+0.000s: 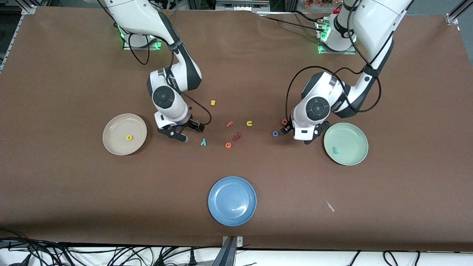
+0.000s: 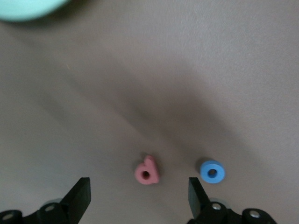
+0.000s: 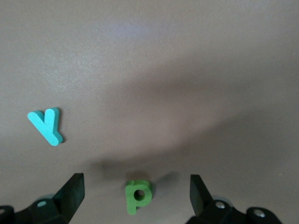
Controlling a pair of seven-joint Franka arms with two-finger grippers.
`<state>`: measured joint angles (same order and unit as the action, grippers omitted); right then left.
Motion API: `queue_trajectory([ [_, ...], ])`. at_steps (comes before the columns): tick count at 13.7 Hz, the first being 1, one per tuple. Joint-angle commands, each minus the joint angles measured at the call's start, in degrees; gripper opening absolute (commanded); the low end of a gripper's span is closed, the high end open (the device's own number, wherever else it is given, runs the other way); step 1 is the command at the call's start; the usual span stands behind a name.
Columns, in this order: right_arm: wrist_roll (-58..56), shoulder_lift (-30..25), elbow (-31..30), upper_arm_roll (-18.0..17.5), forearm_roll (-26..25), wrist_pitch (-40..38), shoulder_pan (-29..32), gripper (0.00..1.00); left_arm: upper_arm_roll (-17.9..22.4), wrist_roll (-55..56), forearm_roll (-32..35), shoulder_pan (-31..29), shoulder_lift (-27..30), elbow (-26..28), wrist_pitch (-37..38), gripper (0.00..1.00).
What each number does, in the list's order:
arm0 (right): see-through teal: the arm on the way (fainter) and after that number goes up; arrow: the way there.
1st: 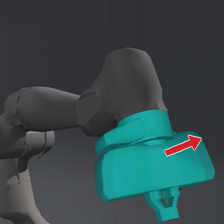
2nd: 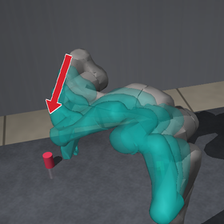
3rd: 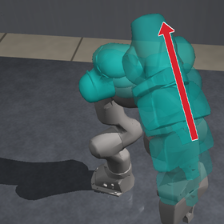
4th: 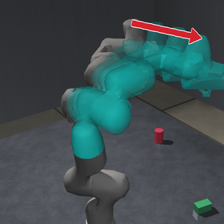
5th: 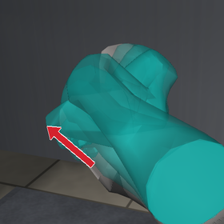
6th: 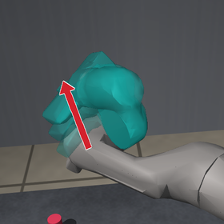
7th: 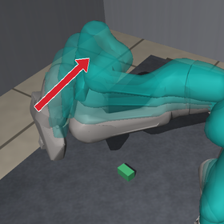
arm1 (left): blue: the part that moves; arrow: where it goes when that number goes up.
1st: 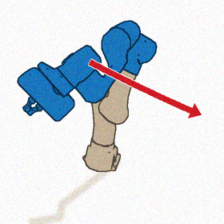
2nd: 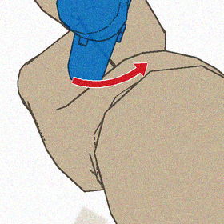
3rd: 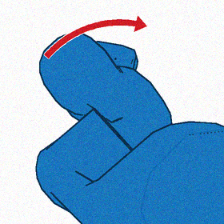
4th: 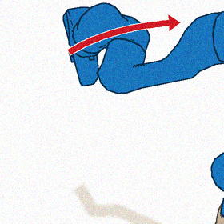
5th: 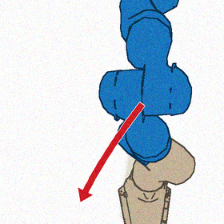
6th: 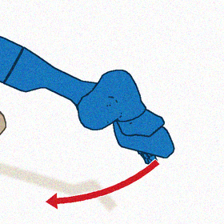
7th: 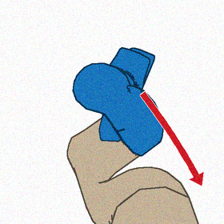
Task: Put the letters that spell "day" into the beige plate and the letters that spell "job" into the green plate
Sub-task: 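Grasp the green p and pink a with the right and left grippers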
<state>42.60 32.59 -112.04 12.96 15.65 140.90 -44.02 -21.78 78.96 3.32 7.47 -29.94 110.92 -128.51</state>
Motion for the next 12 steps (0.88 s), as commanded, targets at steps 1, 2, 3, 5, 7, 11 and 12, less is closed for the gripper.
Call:
queue_trajectory([
  [1,1.9,1.2,1.1,0.5,1.4,0.9,-1.2,1.00,0.1,6.3,-1.0,1.3,1.2,4.3,-5.7,0.90],
  [2,2.8,1.3,1.1,0.4,1.3,1.0,-1.8,1.00,0.1,6.4,-0.9,1.2,1.5,5.9,-7.4,0.89],
  [3,3.7,1.7,1.0,0.4,1.4,1.6,-2.3,0.99,0.1,6.5,-1.0,1.0,1.9,7.5,-9.9,0.88],
  [5,4.2,1.7,0.6,0.4,1.4,1.7,-2.5,0.96,0.1,6.7,-1.0,0.7,2.4,10.8,-15.4,0.81],
  [7,4.2,1.5,0.3,0.4,1.4,1.6,-2.5,0.88,0.1,6.7,-1.0,0.5,2.4,11.3,-16.1,0.70],
  [11,4.2,0.8,-1.2,0.4,1.4,2.0,-2.5,0.73,0.1,6.8,-1.0,0.3,1.6,11.3,-16.3,0.63],
  [12,4.1,0.6,-1.3,0.4,1.4,1.9,-2.5,0.65,0.1,6.8,-1.0,0.3,1.6,11.3,-16.3,0.59],
])
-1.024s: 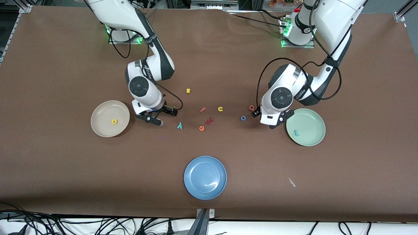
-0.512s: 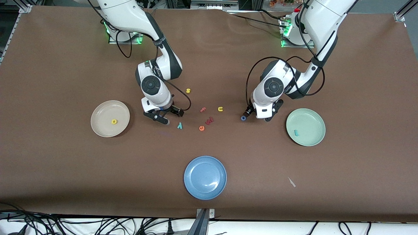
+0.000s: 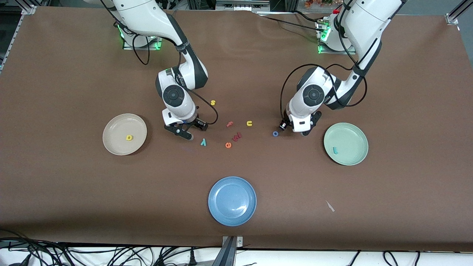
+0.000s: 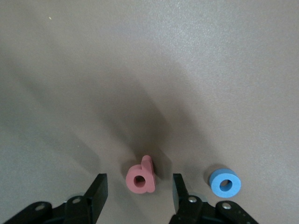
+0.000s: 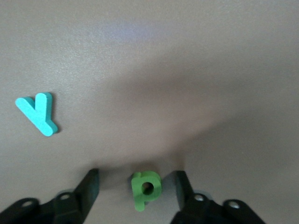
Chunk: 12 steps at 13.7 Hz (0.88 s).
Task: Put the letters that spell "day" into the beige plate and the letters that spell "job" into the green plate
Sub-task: 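Grasp the green p and pink a with the right and left grippers, then place the green p on the beige plate and pink a on the green plate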
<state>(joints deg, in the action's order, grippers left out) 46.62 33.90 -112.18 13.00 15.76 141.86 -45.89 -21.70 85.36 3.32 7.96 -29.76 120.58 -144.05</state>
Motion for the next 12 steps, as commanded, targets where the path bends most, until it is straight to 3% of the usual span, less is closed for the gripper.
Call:
queue_trajectory([
  [1,0.1,-0.8,-1.2,0.4,1.3,1.0,-0.6,0.60,0.0,0.4,-1.0,-0.2,1.3,1.6,-0.8,0.57],
  [3,0.0,-0.9,-1.2,0.4,1.3,0.8,-0.6,0.47,0.1,0.4,-1.0,-0.3,0.8,1.4,-0.8,0.52],
  [5,0.0,-0.9,-1.2,0.4,1.6,0.8,-0.6,0.38,0.1,0.3,-1.0,-0.8,0.8,1.2,-0.8,0.29],
  [6,0.0,-0.9,-1.2,0.4,1.7,0.8,-0.6,0.31,0.1,0.3,-1.0,-0.6,0.6,1.2,-0.8,0.24],
  [8,0.0,-0.9,-1.2,0.4,1.7,0.8,-0.6,0.20,0.1,0.2,-1.0,-0.6,0.1,1.0,-1.5,0.24],
  [10,-0.2,-0.9,-0.9,0.4,1.7,0.8,-0.6,0.16,0.1,0.2,-0.9,-0.1,-0.7,1.1,-2.7,0.22],
  [12,-0.7,-0.9,-0.3,0.5,1.7,0.5,-0.4,0.09,0.1,-0.4,-0.9,-0.2,-0.1,1.0,-2.6,0.05],
])
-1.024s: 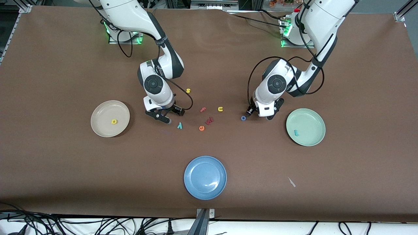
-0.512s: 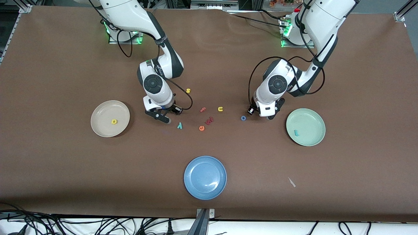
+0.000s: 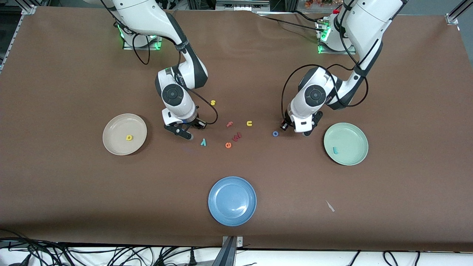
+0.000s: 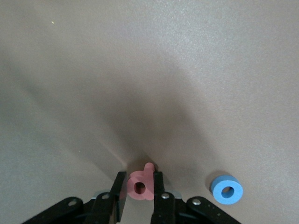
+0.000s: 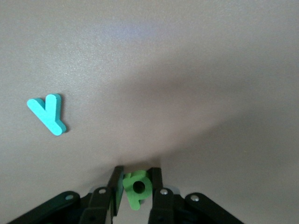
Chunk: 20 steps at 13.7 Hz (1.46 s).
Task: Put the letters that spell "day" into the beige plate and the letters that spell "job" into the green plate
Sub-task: 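Place the green p on the beige plate and pink a on the green plate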
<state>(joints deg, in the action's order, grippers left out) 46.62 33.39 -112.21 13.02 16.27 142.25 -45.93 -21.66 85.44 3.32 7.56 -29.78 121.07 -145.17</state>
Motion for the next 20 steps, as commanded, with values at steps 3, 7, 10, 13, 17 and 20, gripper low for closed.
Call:
queue_trajectory([
  [3,-1.3,-0.6,3.5,1.7,1.1,-5.8,0.1,0.08,0.0,-0.7,-0.9,0.2,1.1,0.3,-0.8,0.01],
  [7,-16.3,-2.6,5.0,8.0,1.1,-13.6,0.1,0.03,0.0,-2.2,0.5,-0.3,5.8,-0.8,6.7,0.02],
  [10,-28.8,-5.3,2.1,13.6,1.1,-15.2,0.1,0.03,0.5,-10.3,0.6,-2.2,7.9,-4.3,19.0,0.02],
  [13,-40.2,-6.9,-1.6,17.8,1.0,-15.1,0.1,0.03,0.5,-22.4,0.6,-6.7,9.5,-5.1,24.0,0.02],
  [17,-53.9,-6.5,-2.9,25.0,1.0,-15.1,0.1,0.04,0.5,-38.6,0.6,-14.1,9.7,-5.1,24.9,0.02],
  [20,-58.6,-6.4,-2.8,26.4,1.2,-15.1,1.8,1.00,0.5,-53.8,0.6,-19.8,8.5,-5.1,24.9,0.03],
])
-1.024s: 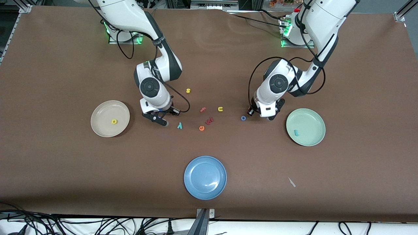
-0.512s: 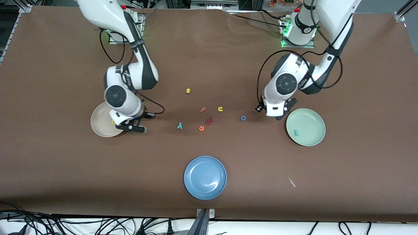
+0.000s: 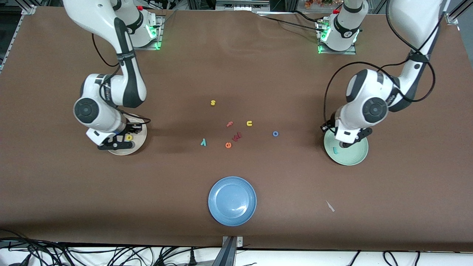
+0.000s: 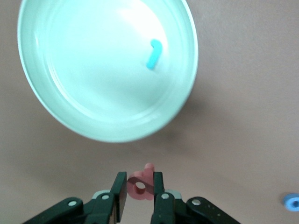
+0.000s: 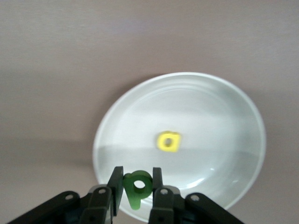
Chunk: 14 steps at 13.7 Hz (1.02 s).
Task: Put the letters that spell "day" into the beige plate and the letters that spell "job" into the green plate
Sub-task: 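Place the green p on the beige plate and pink a on the green plate, then grasp the cyan y and blue o with the right and left grippers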
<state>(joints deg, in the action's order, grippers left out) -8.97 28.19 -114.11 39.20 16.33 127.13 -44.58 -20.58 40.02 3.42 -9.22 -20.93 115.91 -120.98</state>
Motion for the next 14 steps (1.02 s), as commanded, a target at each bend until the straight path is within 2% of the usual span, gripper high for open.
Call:
queue_trajectory([
  [1,-2.5,-1.3,-0.7,0.2,1.3,0.0,0.4,1.00,-0.5,-12.0,0.5,-3.9,-1.1,0.0,0.3,0.03],
  [3,-1.3,-1.3,0.0,-0.5,4.0,0.0,-0.1,1.00,-0.3,-16.7,2.9,-5.6,-3.5,-1.5,-0.7,0.03],
  [6,2.7,-0.7,2.7,-3.8,7.3,-0.2,0.0,1.00,-0.3,-17.1,6.4,-6.2,-7.3,-2.8,-2.8,0.03],
  [9,8.3,2.1,8.7,-9.1,7.4,-0.3,0.0,1.00,-0.3,-17.1,7.1,-6.6,-8.9,-2.7,-4.2,0.11],
  [10,11.2,3.5,10.8,-10.9,7.3,-0.3,0.0,1.00,-0.3,-17.1,7.1,-6.6,-9.4,-2.6,-4.2,0.22],
  [11,13.8,4.8,13.0,-12.1,7.4,-0.3,0.0,1.00,-0.3,-17.1,7.1,-6.7,-9.4,-2.5,-4.1,0.42],
  [13,16.4,7.3,16.2,-14.2,7.3,-0.3,0.0,1.00,-0.3,-16.8,7.0,-6.6,-9.1,-2.6,-3.8,0.97],
  [14,16.5,9.0,18.0,-15.3,7.3,-0.3,0.0,1.00,-0.5,-16.5,7.0,-6.4,-8.9,-2.7,-3.5,1.00],
])
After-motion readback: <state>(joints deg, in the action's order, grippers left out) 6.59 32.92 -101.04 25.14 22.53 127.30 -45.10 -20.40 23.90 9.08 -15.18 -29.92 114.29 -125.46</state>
